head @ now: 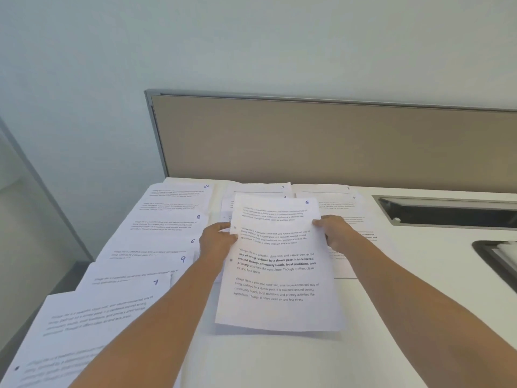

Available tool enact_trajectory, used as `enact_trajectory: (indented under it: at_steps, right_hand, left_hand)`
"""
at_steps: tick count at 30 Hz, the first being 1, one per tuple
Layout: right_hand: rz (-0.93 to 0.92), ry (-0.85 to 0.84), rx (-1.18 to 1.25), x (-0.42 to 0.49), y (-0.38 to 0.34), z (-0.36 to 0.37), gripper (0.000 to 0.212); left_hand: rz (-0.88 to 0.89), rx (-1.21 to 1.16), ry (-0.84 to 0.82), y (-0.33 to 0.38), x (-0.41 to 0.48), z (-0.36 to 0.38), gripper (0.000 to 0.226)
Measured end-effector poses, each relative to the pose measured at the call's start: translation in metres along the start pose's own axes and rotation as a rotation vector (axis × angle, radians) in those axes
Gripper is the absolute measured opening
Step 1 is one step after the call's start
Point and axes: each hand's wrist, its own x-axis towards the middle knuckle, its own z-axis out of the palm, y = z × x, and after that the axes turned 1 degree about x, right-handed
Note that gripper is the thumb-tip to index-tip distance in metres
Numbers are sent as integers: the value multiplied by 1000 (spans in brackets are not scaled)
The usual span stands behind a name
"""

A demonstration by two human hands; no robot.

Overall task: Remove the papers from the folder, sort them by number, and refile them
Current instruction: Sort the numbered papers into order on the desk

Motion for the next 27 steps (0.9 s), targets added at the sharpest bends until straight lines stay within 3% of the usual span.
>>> enact_trajectory:
  at_steps: [2, 9, 15, 21, 27]
  right_hand:
    - [-42, 2, 12, 5, 9, 3, 20]
    - [-127, 69, -187, 8, 32, 20, 26]
    - [-235, 212, -281, 15, 34, 22, 19]
    - [-262, 274, -355, 18, 37, 30, 14]
    - [-424, 320, -737, 10, 40, 36, 17]
  left_hand:
    - [-22, -16, 83, -2, 5, 0, 32]
    - [-8, 148, 193, -5, 30, -5, 38]
    - [221, 442, 103, -8, 31, -3, 44]
    - [555, 1053, -57, -28, 19, -4, 46]
    - [582, 1282, -144, -40, 23, -4, 50]
